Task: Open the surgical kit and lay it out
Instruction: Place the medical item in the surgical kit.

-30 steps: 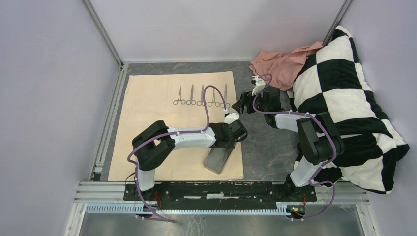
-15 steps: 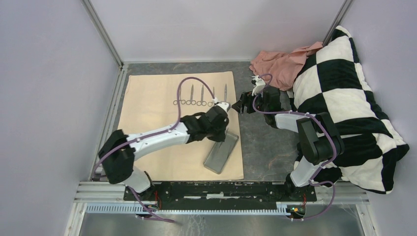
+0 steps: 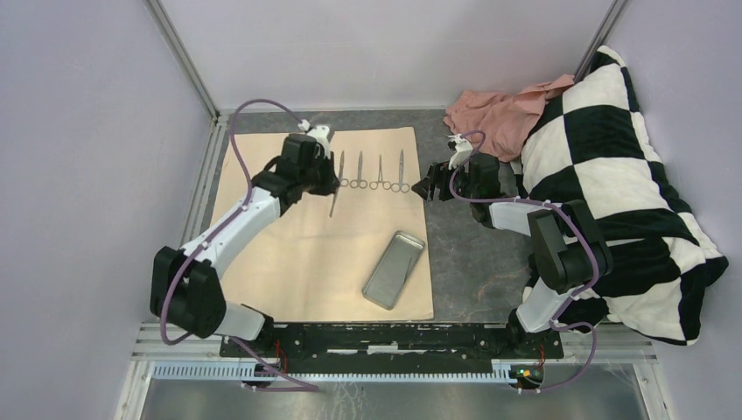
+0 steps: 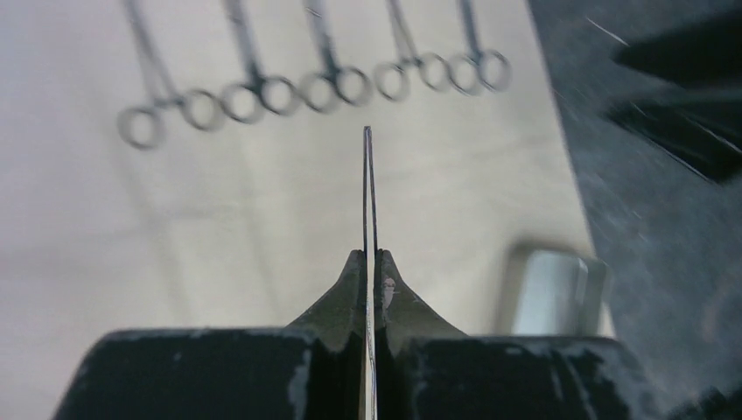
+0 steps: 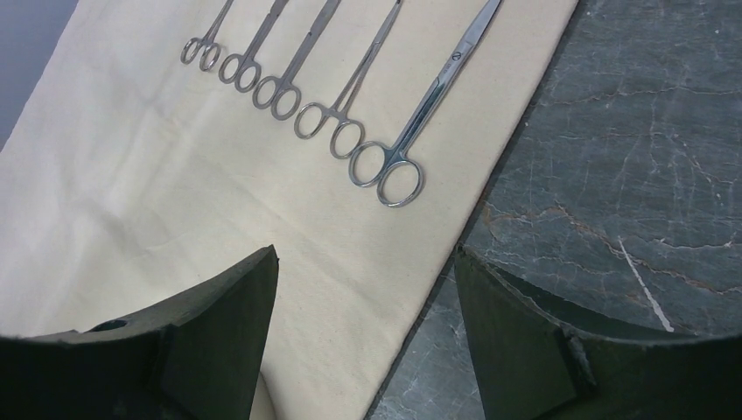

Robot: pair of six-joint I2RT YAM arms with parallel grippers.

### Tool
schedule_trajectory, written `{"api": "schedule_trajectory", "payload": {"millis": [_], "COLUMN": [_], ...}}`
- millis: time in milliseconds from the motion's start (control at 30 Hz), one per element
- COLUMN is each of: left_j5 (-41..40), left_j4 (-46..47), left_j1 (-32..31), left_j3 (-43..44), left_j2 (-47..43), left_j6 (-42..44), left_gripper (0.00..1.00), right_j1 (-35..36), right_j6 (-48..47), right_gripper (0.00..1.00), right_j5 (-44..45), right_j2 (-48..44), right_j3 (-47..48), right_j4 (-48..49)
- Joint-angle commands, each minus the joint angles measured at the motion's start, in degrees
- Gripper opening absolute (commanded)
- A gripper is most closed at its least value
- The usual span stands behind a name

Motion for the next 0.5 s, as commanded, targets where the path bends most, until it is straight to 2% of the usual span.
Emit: {"api": "schedule_trajectory", "payload": {"millis": [0, 233, 333, 467], "left_j5": [-11.80, -18.55, -19.17, -19.60], "left_j4": [2.63, 7.64, 10.09, 9.68], "left_j1": [5.40, 13.96, 15.32, 15.97], "left_j3": [6.98, 19.15, 22.33, 26.19], "left_j2": [6.43, 23.55, 28.99, 34.45], "left_j6": [10.06, 15.78, 18.69, 18.51], "left_gripper": [0.02, 0.02, 0.02, 0.02], "right_j1": [-0.33, -0.28, -0.40, -0.47], "right_j6": [0.34, 0.35, 0.37, 0.44], "right_gripper": [0.80, 0.80, 0.80, 0.80], "right_j5": [-0.88, -1.19, -1.37, -1.70], "right_j2": [-0.39, 0.00, 0.11, 0.21], "right_j3": [0.04, 0.12, 0.21, 0.33], "right_j4": [2.60, 2.86, 2.91, 2.87]}}
